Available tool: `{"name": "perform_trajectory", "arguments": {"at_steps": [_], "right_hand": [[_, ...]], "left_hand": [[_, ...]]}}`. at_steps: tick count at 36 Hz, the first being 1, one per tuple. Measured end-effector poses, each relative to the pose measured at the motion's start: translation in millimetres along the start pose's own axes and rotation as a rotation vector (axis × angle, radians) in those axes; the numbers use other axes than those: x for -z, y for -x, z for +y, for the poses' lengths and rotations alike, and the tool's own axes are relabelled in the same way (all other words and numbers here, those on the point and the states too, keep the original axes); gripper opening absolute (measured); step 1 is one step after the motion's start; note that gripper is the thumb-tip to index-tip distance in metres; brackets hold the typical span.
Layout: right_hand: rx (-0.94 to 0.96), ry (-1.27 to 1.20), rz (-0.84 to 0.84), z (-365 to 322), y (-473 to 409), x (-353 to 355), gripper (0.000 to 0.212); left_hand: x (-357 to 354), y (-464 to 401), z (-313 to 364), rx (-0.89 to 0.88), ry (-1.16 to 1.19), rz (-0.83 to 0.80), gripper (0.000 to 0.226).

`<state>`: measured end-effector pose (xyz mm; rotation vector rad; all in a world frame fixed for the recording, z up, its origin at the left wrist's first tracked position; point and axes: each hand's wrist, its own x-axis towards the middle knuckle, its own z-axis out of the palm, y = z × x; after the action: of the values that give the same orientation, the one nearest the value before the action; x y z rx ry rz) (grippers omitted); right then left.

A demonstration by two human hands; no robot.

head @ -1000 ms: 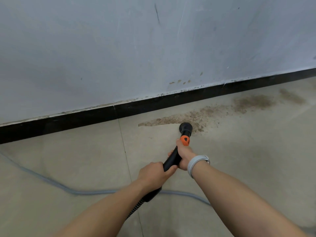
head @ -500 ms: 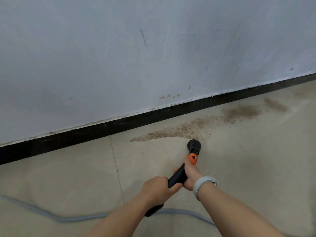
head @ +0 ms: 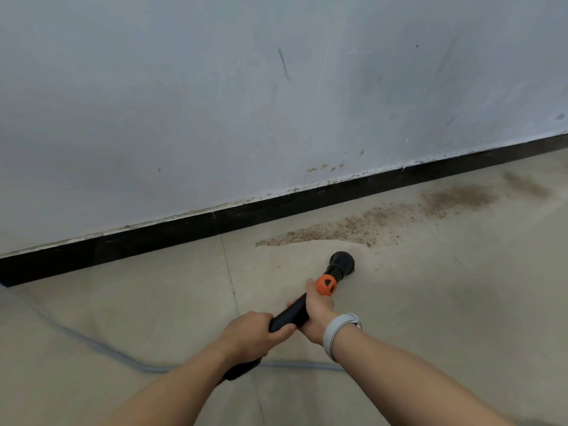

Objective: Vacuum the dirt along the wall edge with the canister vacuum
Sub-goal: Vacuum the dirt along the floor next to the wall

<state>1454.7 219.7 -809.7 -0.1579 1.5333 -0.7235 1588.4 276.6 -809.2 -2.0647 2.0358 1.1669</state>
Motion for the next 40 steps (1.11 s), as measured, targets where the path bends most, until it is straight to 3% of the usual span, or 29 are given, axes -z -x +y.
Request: {"name": "perform_trajectory", "arguments": {"at_steps": [19,34,40], "right_hand": [[-0.080,0.173,-0.232,82.4,30.7,-107.2,0.049],[0.017,0.554,-0.214,40.5,6.4,-138.3,0.040],[-0.008,0.415,-0.309,35.8,15.3,-139.1,0.056]], "left_hand": [[13.5,84.1,-106.6,0.226,0.166,0.087,0.047],[19.2,56.8,-87.5,0.296,0.439,0.207,0.052],[29.0,49.6,-92.6,0.305,0.595,0.185,0.054]]}}
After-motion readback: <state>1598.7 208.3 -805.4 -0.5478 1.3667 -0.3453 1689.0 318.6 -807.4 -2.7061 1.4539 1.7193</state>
